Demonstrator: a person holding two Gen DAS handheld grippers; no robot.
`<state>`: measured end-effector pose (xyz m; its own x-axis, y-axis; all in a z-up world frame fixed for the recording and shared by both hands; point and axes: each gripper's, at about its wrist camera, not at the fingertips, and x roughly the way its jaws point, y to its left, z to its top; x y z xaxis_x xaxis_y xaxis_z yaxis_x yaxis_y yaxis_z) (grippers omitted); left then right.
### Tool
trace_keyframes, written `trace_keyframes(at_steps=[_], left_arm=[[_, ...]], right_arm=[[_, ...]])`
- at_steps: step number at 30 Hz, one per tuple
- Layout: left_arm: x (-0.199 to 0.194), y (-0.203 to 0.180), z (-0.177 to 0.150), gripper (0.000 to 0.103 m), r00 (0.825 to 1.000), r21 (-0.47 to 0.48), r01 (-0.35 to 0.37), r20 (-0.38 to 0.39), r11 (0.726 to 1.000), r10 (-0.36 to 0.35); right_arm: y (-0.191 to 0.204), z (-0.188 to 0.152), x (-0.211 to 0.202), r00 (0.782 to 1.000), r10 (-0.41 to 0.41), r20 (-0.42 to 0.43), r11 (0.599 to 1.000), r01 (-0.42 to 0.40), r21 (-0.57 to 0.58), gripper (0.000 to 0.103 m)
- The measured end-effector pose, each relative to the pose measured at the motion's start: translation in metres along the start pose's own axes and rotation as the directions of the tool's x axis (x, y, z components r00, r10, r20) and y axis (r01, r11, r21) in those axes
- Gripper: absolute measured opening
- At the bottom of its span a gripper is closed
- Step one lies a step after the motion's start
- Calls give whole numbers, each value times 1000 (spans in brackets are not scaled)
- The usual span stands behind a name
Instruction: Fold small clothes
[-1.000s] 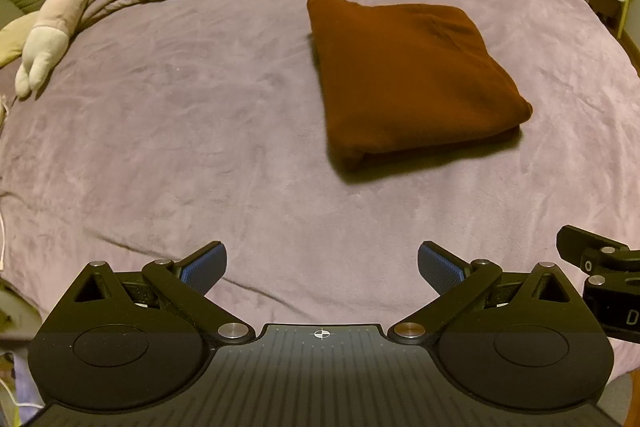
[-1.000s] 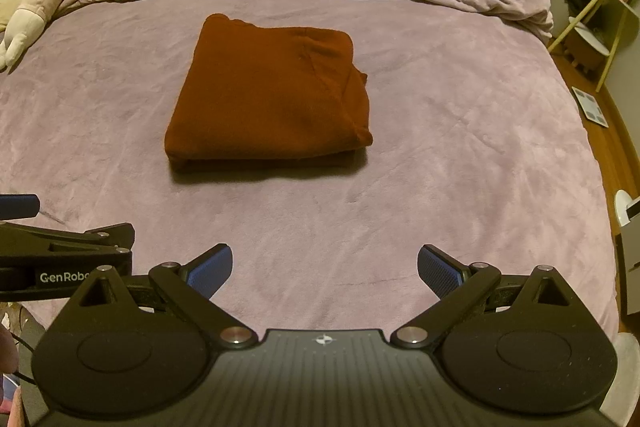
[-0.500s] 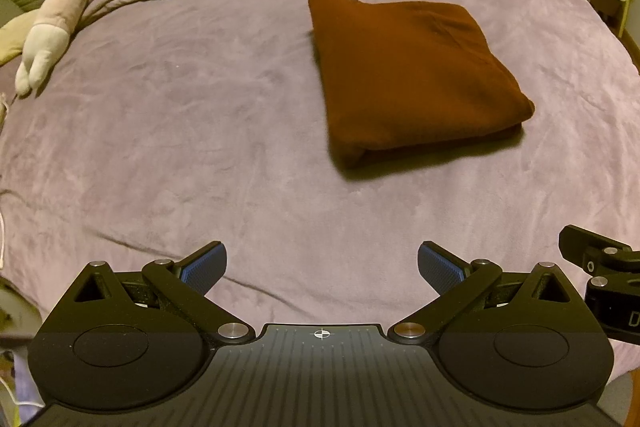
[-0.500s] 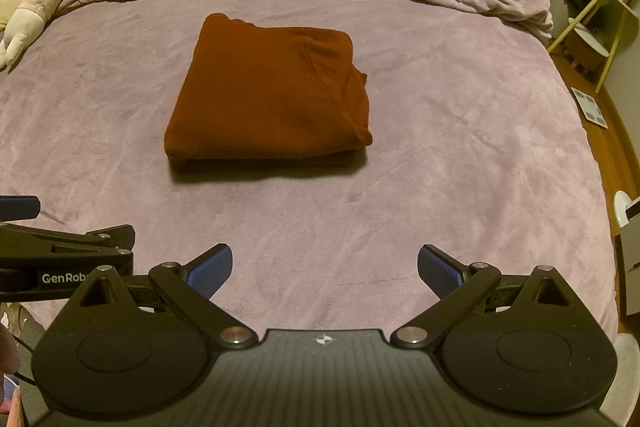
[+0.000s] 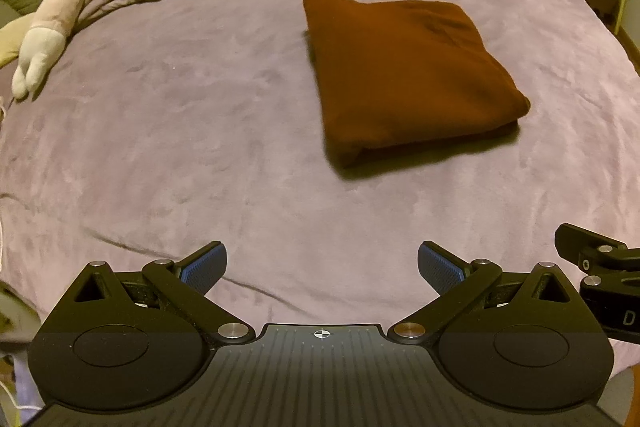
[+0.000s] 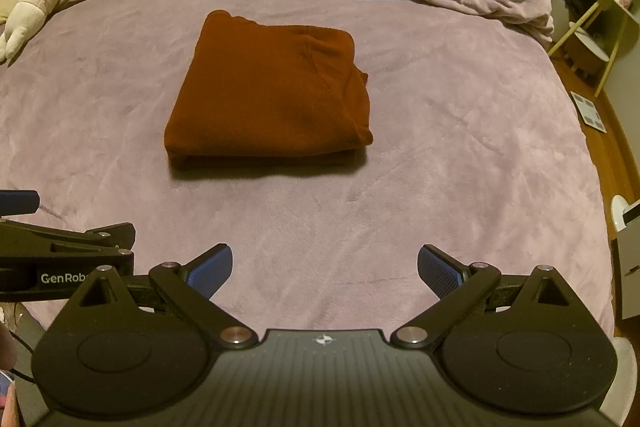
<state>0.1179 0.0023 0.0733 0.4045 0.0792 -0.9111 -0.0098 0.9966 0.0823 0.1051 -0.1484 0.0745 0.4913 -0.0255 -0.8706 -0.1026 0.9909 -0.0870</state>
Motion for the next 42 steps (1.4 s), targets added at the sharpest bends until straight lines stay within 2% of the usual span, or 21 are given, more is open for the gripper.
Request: trace_keyframes(at_steps=[42], left_arm=[[3, -3, -4, 103, 1000, 15, -5, -24, 1000, 5]], right_arm=[[5, -1, -1, 1000, -14, -5, 1000, 14, -21, 99]])
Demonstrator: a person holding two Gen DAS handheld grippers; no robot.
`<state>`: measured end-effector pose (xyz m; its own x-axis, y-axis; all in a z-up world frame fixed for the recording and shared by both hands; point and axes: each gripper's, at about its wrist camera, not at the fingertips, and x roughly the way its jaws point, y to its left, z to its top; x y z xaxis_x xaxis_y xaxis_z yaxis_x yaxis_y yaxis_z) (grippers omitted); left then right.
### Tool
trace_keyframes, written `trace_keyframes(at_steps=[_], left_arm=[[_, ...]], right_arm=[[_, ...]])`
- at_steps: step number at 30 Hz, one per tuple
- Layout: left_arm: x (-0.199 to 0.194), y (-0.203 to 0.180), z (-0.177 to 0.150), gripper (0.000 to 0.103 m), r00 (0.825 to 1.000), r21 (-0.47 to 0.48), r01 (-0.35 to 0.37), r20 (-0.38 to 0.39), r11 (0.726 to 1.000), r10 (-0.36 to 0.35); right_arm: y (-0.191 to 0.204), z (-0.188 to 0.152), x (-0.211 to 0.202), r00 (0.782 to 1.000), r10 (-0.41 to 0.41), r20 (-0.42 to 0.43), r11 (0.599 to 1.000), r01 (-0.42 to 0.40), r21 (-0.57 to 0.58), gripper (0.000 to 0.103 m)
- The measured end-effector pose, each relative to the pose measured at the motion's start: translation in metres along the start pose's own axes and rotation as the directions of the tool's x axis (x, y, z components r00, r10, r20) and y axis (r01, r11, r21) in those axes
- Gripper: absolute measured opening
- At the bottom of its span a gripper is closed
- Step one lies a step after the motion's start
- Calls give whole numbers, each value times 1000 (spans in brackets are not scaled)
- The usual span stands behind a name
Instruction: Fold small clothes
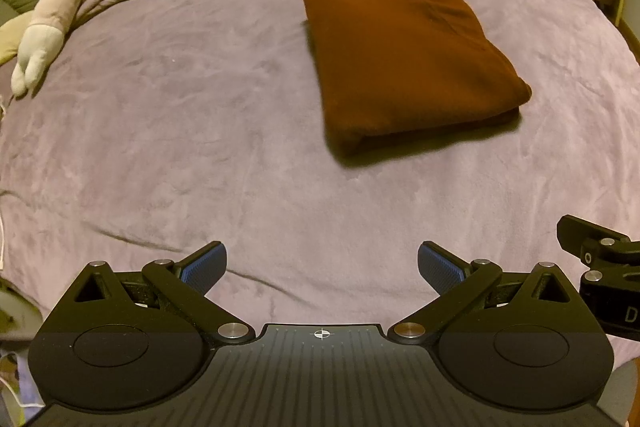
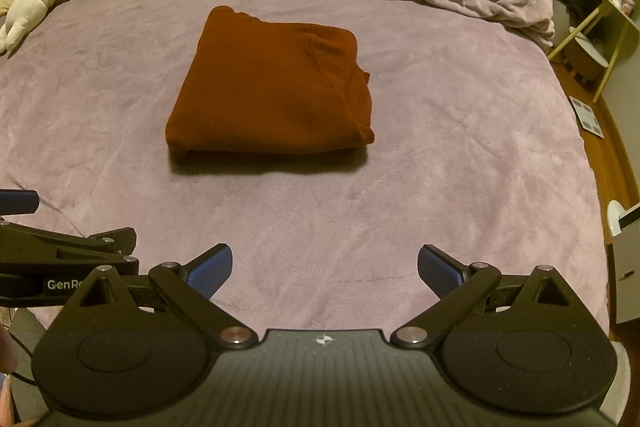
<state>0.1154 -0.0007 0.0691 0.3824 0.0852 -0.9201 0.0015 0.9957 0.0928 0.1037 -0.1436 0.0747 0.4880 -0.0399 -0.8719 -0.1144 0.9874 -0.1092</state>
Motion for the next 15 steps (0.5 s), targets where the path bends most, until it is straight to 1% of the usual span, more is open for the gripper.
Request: trace_keyframes(at_steps=[10, 15], left_arm=[[1, -1, -1, 103, 1000, 10, 4, -8, 1000, -4], [-1, 0, -2, 103, 1000, 5, 10, 5, 1000, -10]], right_arm=[[-1, -2, 1, 1000, 1, -3, 1000, -1, -1, 99], [-1, -3, 2, 1000, 2, 1, 1000, -2, 4, 99]])
